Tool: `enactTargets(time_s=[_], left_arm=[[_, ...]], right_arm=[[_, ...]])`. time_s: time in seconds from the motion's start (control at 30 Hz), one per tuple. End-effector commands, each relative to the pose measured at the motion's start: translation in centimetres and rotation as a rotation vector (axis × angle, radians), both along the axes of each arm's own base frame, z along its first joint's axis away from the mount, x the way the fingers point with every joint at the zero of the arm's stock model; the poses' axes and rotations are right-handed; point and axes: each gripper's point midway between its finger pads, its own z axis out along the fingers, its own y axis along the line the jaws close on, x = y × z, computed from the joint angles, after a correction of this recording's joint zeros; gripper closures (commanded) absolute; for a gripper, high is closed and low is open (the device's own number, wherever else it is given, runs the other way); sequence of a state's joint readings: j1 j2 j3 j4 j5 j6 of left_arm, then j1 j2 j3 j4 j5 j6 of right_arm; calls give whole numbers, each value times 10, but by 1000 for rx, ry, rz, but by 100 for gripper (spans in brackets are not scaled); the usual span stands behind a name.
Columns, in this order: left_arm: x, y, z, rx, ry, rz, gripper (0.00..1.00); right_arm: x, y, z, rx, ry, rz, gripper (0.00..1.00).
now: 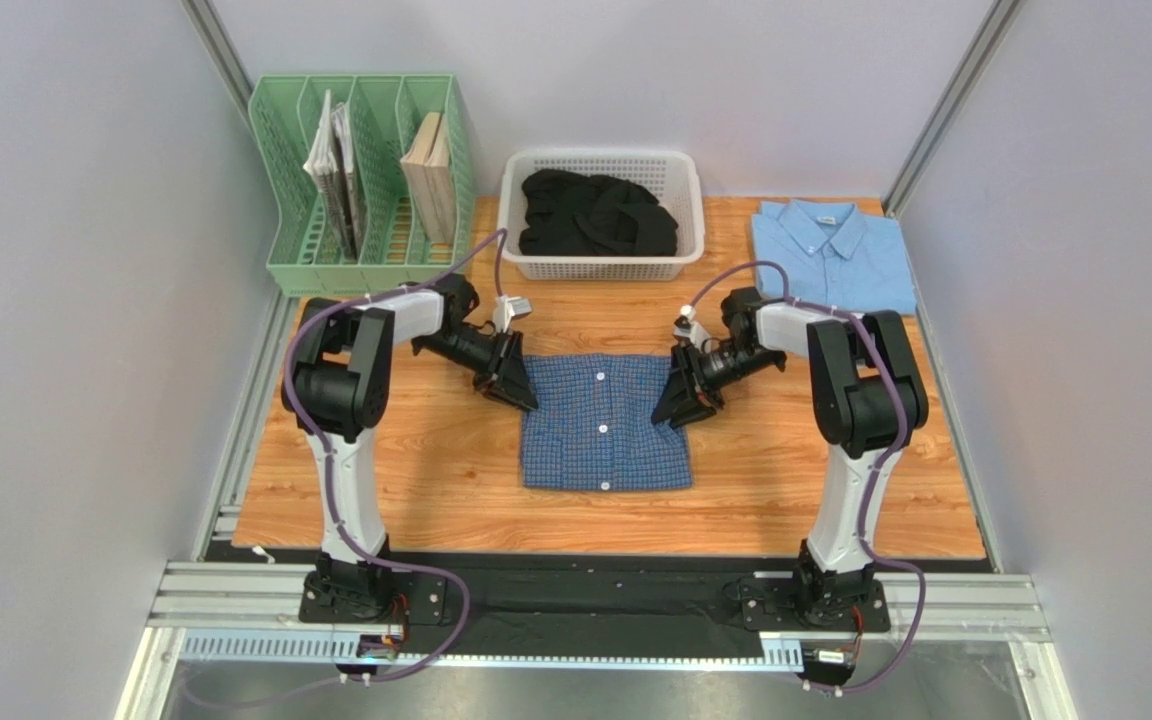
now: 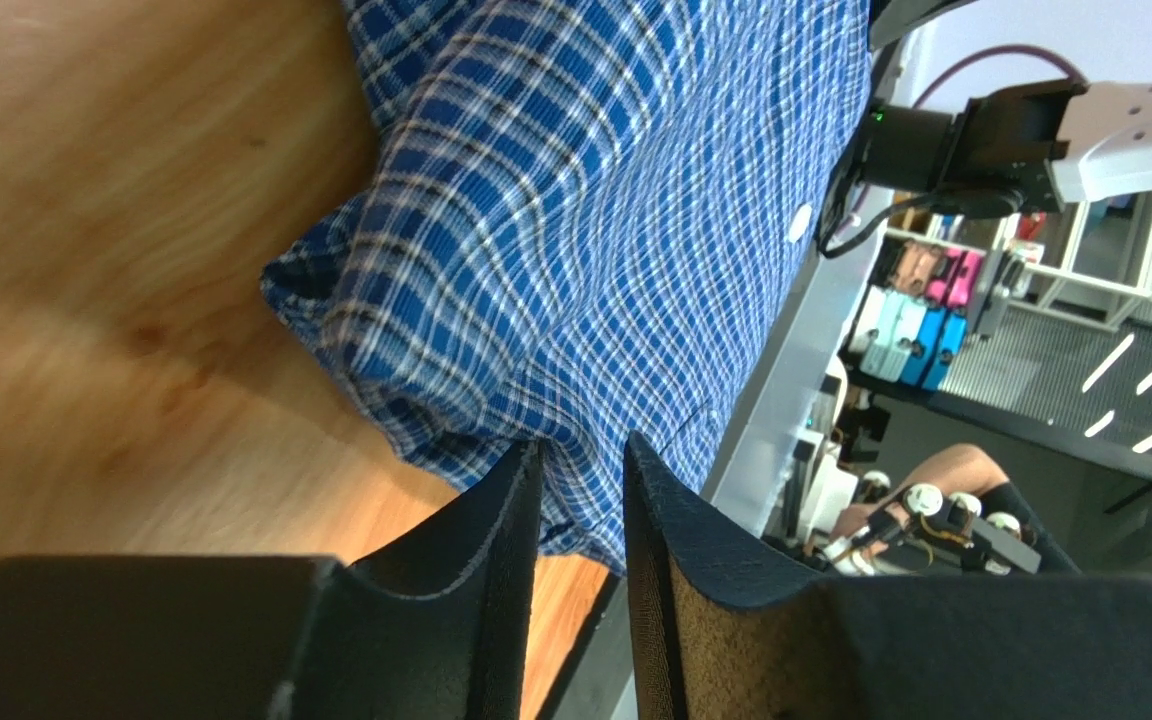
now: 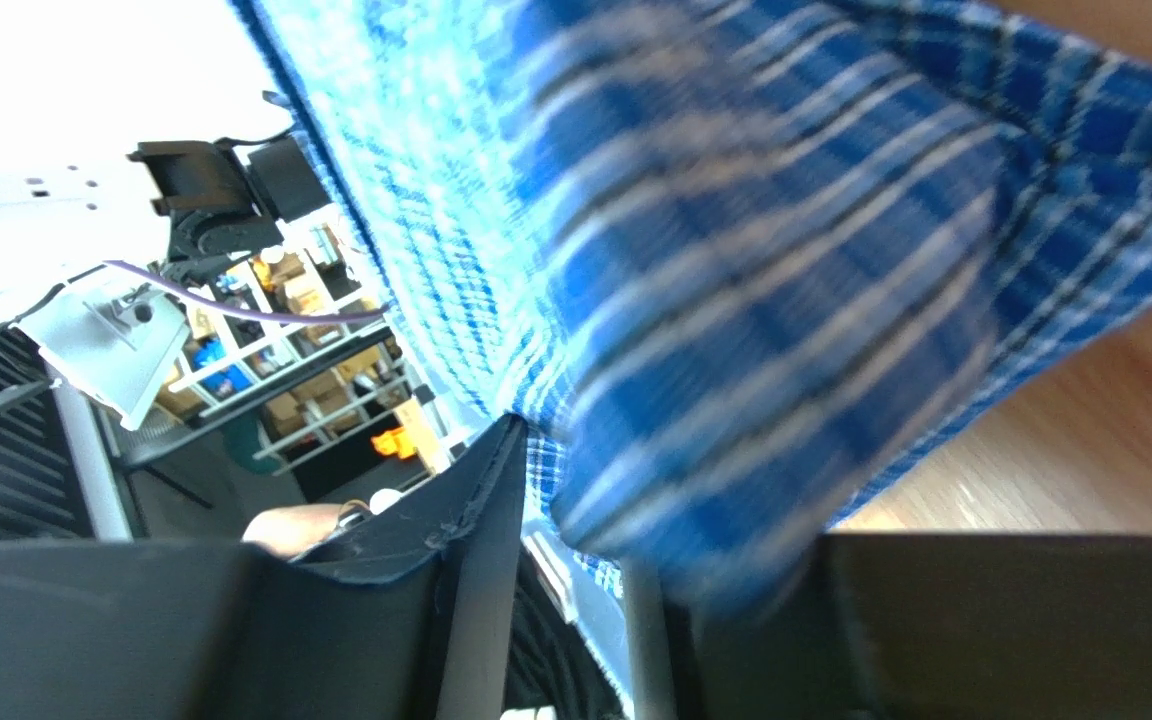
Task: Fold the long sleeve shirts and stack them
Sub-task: Fold the shirt
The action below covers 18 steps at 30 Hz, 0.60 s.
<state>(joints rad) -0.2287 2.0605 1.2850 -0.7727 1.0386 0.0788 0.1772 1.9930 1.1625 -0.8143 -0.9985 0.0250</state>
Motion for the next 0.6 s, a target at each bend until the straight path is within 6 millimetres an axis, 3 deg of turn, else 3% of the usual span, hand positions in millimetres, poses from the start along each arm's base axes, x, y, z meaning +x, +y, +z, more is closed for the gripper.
enactTargets(time_s=[0.0,0.13,0.23,0.4,0.57], left_arm=[[6,4,12,-76,-20,-6,68],[2,8,14,-104,-18,-9,74],[0,11,11,-116,-8,-9,83],[1,19,2,-103,3,-2,100],[-1,18,0,-115,7,-4,100]], right_arm=[[24,5,27,50,-87,-28,63],[9,-25,18,3,-82,-51,59],[-3,-43,10,2,-63,-94,64],[6,-47,0,2,-69,-163,76],[22,-49,-19,-58,-70,-209,82]])
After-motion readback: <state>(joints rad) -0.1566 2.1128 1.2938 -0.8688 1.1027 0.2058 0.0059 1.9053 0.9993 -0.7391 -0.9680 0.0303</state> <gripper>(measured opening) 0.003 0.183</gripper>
